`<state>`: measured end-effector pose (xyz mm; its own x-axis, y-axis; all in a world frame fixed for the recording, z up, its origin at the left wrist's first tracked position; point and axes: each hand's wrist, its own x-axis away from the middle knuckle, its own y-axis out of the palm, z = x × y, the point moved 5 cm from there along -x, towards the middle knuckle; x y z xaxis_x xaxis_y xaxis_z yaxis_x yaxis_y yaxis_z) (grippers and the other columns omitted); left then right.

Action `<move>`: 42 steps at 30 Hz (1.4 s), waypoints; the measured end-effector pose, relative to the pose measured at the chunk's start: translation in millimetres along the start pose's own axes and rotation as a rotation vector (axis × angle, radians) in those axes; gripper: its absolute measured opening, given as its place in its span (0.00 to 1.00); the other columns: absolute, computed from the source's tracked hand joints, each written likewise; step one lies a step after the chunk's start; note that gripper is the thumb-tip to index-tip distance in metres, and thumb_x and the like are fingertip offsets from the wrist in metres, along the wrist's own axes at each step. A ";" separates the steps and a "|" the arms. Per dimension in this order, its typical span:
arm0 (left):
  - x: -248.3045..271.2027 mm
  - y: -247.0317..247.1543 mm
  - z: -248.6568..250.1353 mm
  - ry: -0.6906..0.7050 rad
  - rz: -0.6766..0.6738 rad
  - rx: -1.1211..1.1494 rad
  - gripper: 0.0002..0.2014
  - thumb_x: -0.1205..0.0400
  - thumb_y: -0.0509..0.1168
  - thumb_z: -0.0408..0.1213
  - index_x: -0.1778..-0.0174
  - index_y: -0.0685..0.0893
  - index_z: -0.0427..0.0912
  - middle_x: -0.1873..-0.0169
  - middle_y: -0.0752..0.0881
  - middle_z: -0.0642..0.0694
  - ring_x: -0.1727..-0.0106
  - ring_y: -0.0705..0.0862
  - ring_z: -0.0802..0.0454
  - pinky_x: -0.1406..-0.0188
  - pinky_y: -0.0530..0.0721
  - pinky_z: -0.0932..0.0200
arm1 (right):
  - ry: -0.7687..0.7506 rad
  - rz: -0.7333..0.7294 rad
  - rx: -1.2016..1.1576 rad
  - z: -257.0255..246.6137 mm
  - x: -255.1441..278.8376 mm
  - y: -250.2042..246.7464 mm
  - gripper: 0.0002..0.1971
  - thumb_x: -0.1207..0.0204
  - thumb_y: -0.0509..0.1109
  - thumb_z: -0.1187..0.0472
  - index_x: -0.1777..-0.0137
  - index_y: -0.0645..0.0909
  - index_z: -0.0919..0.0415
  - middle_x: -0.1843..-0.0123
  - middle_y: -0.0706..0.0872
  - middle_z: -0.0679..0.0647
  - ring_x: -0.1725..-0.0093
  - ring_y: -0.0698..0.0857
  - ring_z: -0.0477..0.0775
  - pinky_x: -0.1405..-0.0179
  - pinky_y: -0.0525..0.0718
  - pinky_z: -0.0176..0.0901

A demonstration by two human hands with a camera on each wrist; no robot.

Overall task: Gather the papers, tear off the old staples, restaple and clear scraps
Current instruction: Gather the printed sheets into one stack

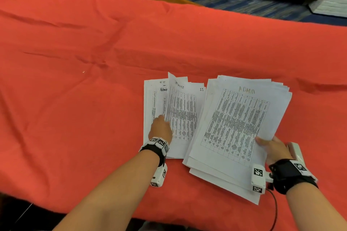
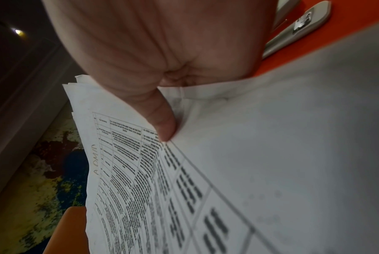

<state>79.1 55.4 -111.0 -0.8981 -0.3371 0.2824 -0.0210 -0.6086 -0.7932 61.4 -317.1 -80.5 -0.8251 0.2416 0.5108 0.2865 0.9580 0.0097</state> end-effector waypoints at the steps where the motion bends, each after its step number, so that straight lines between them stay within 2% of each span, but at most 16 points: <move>1: 0.0 -2.9 -3.3 -0.007 0.028 -0.013 0.12 0.14 0.56 0.36 0.38 0.75 0.34 0.40 0.77 0.37 0.41 0.78 0.39 0.50 0.78 0.50 | 0.002 -0.004 0.005 -0.3 -0.4 0.5 0.51 0.56 0.88 0.48 0.29 0.77 0.63 0.35 0.85 0.62 0.39 0.85 0.66 0.32 0.78 0.66; 2: -0.3 -4.9 -6.9 -0.015 0.050 -0.034 0.11 0.15 0.57 0.35 0.40 0.76 0.33 0.39 0.75 0.37 0.40 0.77 0.40 0.50 0.77 0.51 | 0.011 -0.002 -0.009 -1.6 0.6 2.9 0.45 0.49 0.87 0.51 0.29 0.77 0.63 0.34 0.85 0.62 0.39 0.85 0.66 0.32 0.77 0.66; 4: -1.6 -5.9 -14.7 -0.044 0.072 -0.046 0.09 0.18 0.61 0.33 0.46 0.78 0.33 0.39 0.73 0.37 0.39 0.74 0.41 0.48 0.77 0.52 | 0.027 0.009 0.008 -3.4 2.1 5.3 0.26 0.27 0.73 0.67 0.28 0.75 0.64 0.32 0.83 0.65 0.37 0.83 0.67 0.30 0.76 0.67; 5: -3.0 -5.3 -18.2 -0.069 0.069 -0.034 0.07 0.19 0.62 0.31 0.49 0.78 0.32 0.39 0.73 0.37 0.39 0.74 0.41 0.47 0.77 0.53 | 0.028 0.017 0.032 -2.5 -0.8 4.3 0.24 0.24 0.68 0.72 0.27 0.75 0.65 0.32 0.82 0.65 0.36 0.83 0.68 0.30 0.75 0.67; 9: -6.3 -2.7 -24.8 -0.137 -0.019 -0.037 0.08 0.21 0.62 0.29 0.47 0.79 0.32 0.40 0.75 0.35 0.37 0.73 0.39 0.42 0.77 0.51 | 0.030 0.018 0.059 -0.7 -5.5 6.8 0.23 0.23 0.64 0.76 0.27 0.73 0.68 0.32 0.81 0.67 0.34 0.81 0.70 0.30 0.75 0.66; 13: -6.5 -4.0 -23.6 -0.124 -0.016 0.020 0.09 0.24 0.60 0.22 0.48 0.77 0.31 0.43 0.75 0.34 0.41 0.76 0.37 0.49 0.78 0.50 | 0.047 0.015 0.069 3.8 -10.1 7.0 0.22 0.23 0.65 0.75 0.28 0.74 0.68 0.33 0.83 0.66 0.35 0.82 0.69 0.30 0.75 0.68; 17: -3.8 -8.3 -20.5 -0.150 -0.024 0.199 0.19 0.24 0.58 0.18 0.37 0.70 0.31 0.41 0.76 0.35 0.49 0.79 0.42 0.55 0.78 0.53 | 0.058 0.010 0.067 7.3 -12.9 9.1 0.22 0.23 0.66 0.74 0.29 0.76 0.67 0.33 0.83 0.67 0.35 0.82 0.69 0.30 0.75 0.68; 21: -4.1 -6.0 -24.3 -0.175 -0.097 0.314 0.24 0.20 0.56 0.23 0.26 0.68 0.33 0.32 0.77 0.36 0.39 0.81 0.38 0.45 0.82 0.53 | 0.066 0.008 0.049 8.8 -12.7 11.2 0.22 0.23 0.66 0.74 0.29 0.75 0.67 0.34 0.84 0.65 0.36 0.83 0.68 0.30 0.75 0.68; 25: -3.6 -8.2 -26.1 -0.148 -0.134 0.480 0.19 0.17 0.57 0.25 0.30 0.76 0.37 0.41 0.82 0.43 0.61 0.81 0.51 0.64 0.80 0.61 | 0.084 -0.036 0.029 5.3 -13.1 16.7 0.15 0.23 0.66 0.73 0.39 0.80 0.61 0.35 0.84 0.65 0.37 0.84 0.68 0.33 0.78 0.68; 26: -2.3 -10.6 -25.8 -0.149 -0.137 0.514 0.17 0.17 0.58 0.25 0.33 0.77 0.39 0.44 0.81 0.47 0.60 0.80 0.52 0.65 0.78 0.63 | 0.093 -0.047 0.002 3.7 -13.3 19.7 0.15 0.23 0.65 0.74 0.39 0.80 0.60 0.36 0.84 0.65 0.39 0.84 0.67 0.37 0.81 0.66; 28: 2.8 -11.3 -20.4 -0.142 -0.178 0.558 0.19 0.17 0.61 0.26 0.29 0.76 0.36 0.45 0.81 0.49 0.48 0.82 0.48 0.57 0.79 0.62 | 0.113 -0.065 -0.074 -0.7 -10.4 25.7 0.17 0.22 0.64 0.74 0.34 0.77 0.64 0.37 0.85 0.64 0.41 0.85 0.66 0.45 0.87 0.61; 31: 10.2 -3.3 -11.0 -0.148 -0.261 0.626 0.25 0.19 0.66 0.29 0.24 0.71 0.37 0.33 0.77 0.50 0.33 0.78 0.48 0.31 0.76 0.53 | 0.113 -0.113 -0.146 -8.5 -5.5 34.3 0.23 0.22 0.63 0.74 0.27 0.73 0.66 0.33 0.84 0.64 0.35 0.84 0.66 0.42 0.85 0.60; 33: 14.8 4.3 -5.9 -0.156 -0.317 0.704 0.28 0.20 0.67 0.30 0.23 0.69 0.38 0.31 0.76 0.51 0.31 0.76 0.49 0.26 0.72 0.51 | 0.112 -0.126 -0.154 -13.9 -4.0 37.9 0.21 0.21 0.61 0.75 0.27 0.73 0.67 0.34 0.84 0.65 0.36 0.84 0.66 0.43 0.84 0.58; 36: 26.0 7.9 9.1 -0.121 -0.385 0.807 0.23 0.20 0.67 0.27 0.28 0.75 0.41 0.36 0.82 0.52 0.38 0.81 0.52 0.35 0.78 0.56 | 0.099 -0.185 -0.159 -21.5 0.0 46.1 0.20 0.21 0.60 0.75 0.30 0.75 0.66 0.37 0.85 0.63 0.41 0.86 0.63 0.49 0.87 0.56; 38: 33.8 10.6 19.0 -0.125 -0.421 0.889 0.18 0.20 0.67 0.25 0.36 0.82 0.44 0.42 0.87 0.49 0.43 0.86 0.51 0.42 0.85 0.54 | 0.084 -0.206 -0.146 -22.6 -0.1 49.0 0.20 0.21 0.60 0.75 0.31 0.76 0.64 0.39 0.86 0.61 0.43 0.87 0.62 0.52 0.89 0.55; 42: 44.0 13.5 29.7 -0.108 -0.444 0.903 0.12 0.18 0.65 0.30 0.44 0.85 0.49 0.48 0.91 0.45 0.46 0.89 0.46 0.45 0.88 0.47 | 0.072 -0.194 -0.114 -20.1 -4.9 51.5 0.25 0.24 0.63 0.77 0.26 0.72 0.64 0.33 0.83 0.64 0.36 0.83 0.66 0.42 0.85 0.61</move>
<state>52.3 11.0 -93.2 -0.8445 0.0163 0.5353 0.0365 -0.9955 0.0879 90.0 -272.1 -65.2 -0.8346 0.0388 0.5495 0.1822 0.9608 0.2089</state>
